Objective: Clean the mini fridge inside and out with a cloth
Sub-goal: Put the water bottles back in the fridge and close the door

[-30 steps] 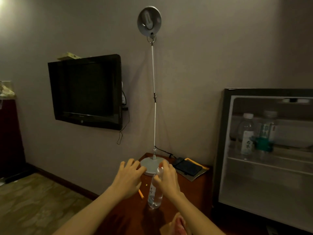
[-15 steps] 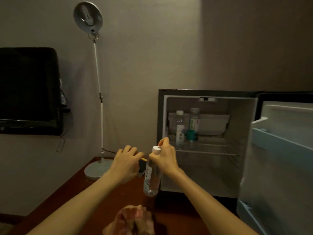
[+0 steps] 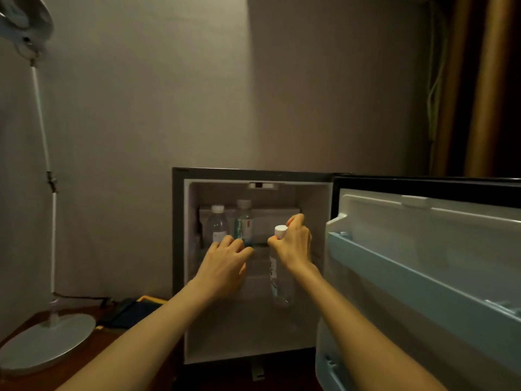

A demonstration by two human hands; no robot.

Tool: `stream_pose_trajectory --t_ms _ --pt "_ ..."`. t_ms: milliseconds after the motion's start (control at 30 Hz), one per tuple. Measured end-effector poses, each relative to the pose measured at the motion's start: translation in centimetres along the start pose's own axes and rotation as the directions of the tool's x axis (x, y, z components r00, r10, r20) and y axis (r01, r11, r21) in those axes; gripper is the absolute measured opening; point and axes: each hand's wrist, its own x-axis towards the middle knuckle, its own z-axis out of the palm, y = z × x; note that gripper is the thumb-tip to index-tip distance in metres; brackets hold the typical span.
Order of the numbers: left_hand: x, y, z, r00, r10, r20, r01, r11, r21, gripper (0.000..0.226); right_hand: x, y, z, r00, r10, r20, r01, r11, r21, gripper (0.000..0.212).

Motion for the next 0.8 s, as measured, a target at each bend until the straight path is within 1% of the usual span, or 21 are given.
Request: stream_pose_trajectory --t_ms 167,233,367,433,533,567,633,700,767,800 --pt "2.8 0.6 1.0 0.999 0.026 -0.041 -0.028 0.999 -0.043 0.04 3.5 0.4 0.5 0.991 0.054 -0.121 -0.048 0.998 0.046 0.043" --pt "3.3 0.4 1.7 0.999 0.017 -0.034 -0.019 0.998 -0.057 0.04 4.8 0.3 1.0 0.988 0.064 -0.141 -0.057 0.997 0.057 0.043" --pt "3.8 -0.4 2.3 1.0 -0.014 0.004 0.014 0.998 -0.059 0.044 7.2 0.4 2.9 0.987 0.085 -0.136 -0.072 0.993 0.095 0.04" --pt "3.8 -1.1 2.3 0.999 -0.035 0.029 0.036 0.998 -0.056 0.042 8.1 0.6 3.8 0.992 0.085 -0.098 -0.076 0.993 0.089 0.042" --pt "3.5 -2.0 2.9 0.999 -0.035 0.039 0.038 0.997 -0.074 0.037 8.8 1.4 5.2 0.993 0.105 -0.048 -0.1 0.989 0.106 0.027" --pt "3.4 -2.4 3.2 0.999 -0.031 0.036 0.034 0.996 -0.086 0.038 9.0 1.8 5.8 0.991 0.123 -0.051 -0.117 0.987 0.108 0.029" --pt "3.2 -2.7 3.6 0.999 -0.028 0.044 0.033 0.993 -0.11 0.04 9.4 2.2 6.8 0.989 0.137 -0.049 -0.131 0.986 0.103 0.046" --pt "3.0 -2.9 4.1 0.998 -0.04 0.054 0.046 0.992 -0.117 0.042 9.5 1.9 7.0 0.988 0.154 -0.024 -0.151 0.984 0.097 0.051" --pt "2.6 -2.7 4.7 0.999 -0.041 0.035 0.045 0.994 -0.102 0.043 9.4 1.4 6.6 0.985 0.173 0.001 -0.172 0.984 0.043 0.054" --pt "2.4 -2.7 4.9 0.999 -0.039 0.019 0.04 0.994 -0.1 0.042 9.4 1.5 6.5 0.987 0.161 0.011 -0.16 0.987 -0.028 0.059"
